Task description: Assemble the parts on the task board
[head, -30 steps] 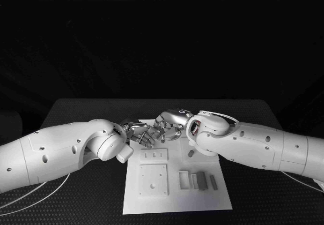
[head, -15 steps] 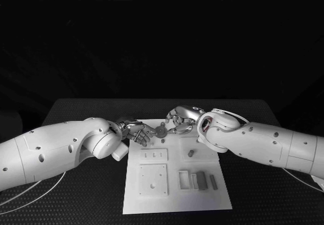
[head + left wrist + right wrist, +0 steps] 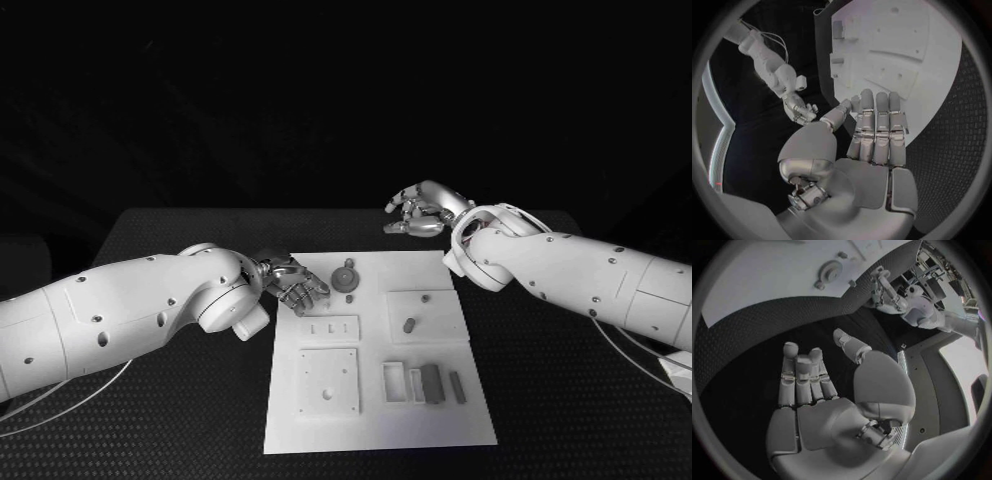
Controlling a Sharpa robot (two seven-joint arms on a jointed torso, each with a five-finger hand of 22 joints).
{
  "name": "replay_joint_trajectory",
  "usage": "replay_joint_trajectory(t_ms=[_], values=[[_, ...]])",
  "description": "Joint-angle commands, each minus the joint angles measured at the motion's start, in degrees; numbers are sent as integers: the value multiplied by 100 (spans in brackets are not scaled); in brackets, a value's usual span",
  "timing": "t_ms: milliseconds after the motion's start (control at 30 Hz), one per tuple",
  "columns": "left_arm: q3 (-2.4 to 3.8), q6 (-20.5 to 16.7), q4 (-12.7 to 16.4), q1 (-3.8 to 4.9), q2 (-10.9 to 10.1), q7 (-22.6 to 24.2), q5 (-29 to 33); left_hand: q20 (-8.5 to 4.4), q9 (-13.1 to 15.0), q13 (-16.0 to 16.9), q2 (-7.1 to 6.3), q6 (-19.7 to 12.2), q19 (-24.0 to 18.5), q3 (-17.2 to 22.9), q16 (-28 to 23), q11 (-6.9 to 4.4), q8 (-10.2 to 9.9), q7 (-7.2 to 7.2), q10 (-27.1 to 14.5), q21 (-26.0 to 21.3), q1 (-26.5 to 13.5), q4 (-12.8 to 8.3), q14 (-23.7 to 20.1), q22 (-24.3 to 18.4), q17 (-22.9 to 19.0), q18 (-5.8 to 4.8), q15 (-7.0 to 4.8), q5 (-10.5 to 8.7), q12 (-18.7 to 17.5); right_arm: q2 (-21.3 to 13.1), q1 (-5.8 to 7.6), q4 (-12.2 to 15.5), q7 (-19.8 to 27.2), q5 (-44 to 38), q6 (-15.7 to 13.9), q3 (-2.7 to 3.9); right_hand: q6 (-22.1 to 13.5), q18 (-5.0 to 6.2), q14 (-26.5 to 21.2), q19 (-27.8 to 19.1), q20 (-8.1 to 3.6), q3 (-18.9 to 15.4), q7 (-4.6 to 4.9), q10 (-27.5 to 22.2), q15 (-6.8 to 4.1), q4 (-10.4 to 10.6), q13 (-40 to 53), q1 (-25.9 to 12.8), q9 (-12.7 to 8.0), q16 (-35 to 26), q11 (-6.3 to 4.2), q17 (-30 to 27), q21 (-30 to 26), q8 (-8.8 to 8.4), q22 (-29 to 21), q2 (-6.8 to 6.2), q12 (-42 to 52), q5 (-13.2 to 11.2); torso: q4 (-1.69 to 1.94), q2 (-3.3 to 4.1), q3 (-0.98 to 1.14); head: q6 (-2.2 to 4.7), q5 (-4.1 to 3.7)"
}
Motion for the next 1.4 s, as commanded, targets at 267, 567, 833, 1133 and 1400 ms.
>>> replay_joint_trajectory(t_ms=[267, 567, 833, 1133, 1400], values=[[-10, 439, -125, 11, 314, -800, -993, -24, 101, 95, 28, 154, -59, -17, 138, -60, 54, -128, 27, 120, -36, 9, -4, 193, 23, -66, -22, 23, 110, 237, 307, -551, 696, 774, -52, 109, -20, 58, -77, -83, 31, -66, 16, -77, -1, -12, -37, 60, -15, -25, 4, -17, -45, 19, 76, 113, -1, -2, 4, 6, -6, -69, 16], [-174, 595, -99, 11, 427, -911, -1054, -98, 391, 362, 6, 266, 1, 406, 507, -155, 158, -208, 53, 294, -243, 23, 40, 513, 125, -51, -99, 27, 484, 393, 374, -833, 714, 743, 89, 115, 40, 69, -124, -132, 73, -127, 10, -125, 1, -53, -70, 60, -13, -23, 2, -25, -60, 67, 90, 183, 8, -3, 7, 8, -18, -150, -22], [-202, 458, -70, 11, 486, -1008, -1262, -170, 784, 581, -122, 399, 106, 638, 908, -253, 271, -305, 78, 465, -464, 50, 100, 837, 96, -27, -172, 37, 908, 455, 401, -977, 717, 746, 144, 116, -13, 78, -145, -150, 92, -153, 19, -146, 5, -62, -88, 48, -34, -20, 9, -30, -65, 42, 95, 184, 13, -3, 12, 2, -22, -211, -9], [-227, 421, 13, 8, 553, -1030, -1481, -215, 1108, 713, -170, 463, 131, 774, 1252, -310, 271, -359, 25, 565, -522, 63, 69, 1104, -41, -17, -214, 57, 1232, 476, 404, -984, 713, 746, 197, 118, 12, 78, -158, -162, 107, -170, 18, -161, 8, -45, -102, 23, -34, -16, 10, -34, -69, 60, 98, 201, 18, -3, 8, -1, -24, -238, -15], [-226, 355, 22, 5, 602, -1023, -1695, -235, 1221, 753, -239, 528, 172, 789, 1406, -342, 258, -390, 37, 601, -535, 78, 80, 1202, -118, -5, -235, 54, 1369, 467, 404, -974, 714, 727, 218, 118, 4, 78, -163, -165, 107, -165, 18, -169, 7, -62, -111, 50, -40, -8, 9, -35, -68, 60, 100, 237, 24, -2, 6, -5, -16, -226, 5]])
